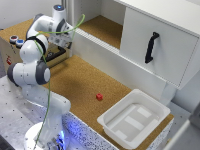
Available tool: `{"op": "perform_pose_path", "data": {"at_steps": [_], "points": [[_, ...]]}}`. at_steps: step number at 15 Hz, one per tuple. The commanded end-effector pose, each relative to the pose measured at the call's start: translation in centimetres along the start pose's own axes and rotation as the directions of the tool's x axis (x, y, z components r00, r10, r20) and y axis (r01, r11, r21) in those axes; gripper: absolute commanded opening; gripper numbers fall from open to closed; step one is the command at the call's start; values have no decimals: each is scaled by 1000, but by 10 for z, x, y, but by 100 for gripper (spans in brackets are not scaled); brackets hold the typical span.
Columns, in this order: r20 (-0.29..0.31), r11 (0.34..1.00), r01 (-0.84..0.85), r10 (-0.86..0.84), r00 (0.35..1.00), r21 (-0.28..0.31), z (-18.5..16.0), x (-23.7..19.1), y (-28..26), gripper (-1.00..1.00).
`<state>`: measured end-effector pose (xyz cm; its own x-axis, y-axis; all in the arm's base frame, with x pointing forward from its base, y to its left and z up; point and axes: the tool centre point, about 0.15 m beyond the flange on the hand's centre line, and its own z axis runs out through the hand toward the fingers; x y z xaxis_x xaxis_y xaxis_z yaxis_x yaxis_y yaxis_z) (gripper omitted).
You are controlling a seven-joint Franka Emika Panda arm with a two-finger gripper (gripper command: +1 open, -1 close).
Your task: Go towards the purple block and grasp it
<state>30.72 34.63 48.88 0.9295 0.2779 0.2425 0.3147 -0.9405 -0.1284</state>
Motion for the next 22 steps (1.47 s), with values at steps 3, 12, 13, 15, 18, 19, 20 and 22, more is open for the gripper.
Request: {"op": "perform_pose_path", "data": {"at_steps": [3, 12, 13, 15, 18, 19, 20, 22], "points": [[219, 987, 81, -49, 974, -140, -8, 37, -91, 100], [220, 971, 30, 24, 975, -236, 23, 61, -87, 100], [226, 974, 32, 20, 974, -224, 27, 61, -88, 100], [247, 975, 34, 21, 969, -219, 36, 60, -89, 100], [229, 979, -16, 64, 971, -204, 44, 59, -83, 100], [229, 979, -15, 62, 972, -202, 47, 59, -83, 100], [225, 980, -16, 62, 972, -200, 50, 59, -82, 100], [209, 982, -11, 51, 977, -188, 58, 57, -82, 100]]}}
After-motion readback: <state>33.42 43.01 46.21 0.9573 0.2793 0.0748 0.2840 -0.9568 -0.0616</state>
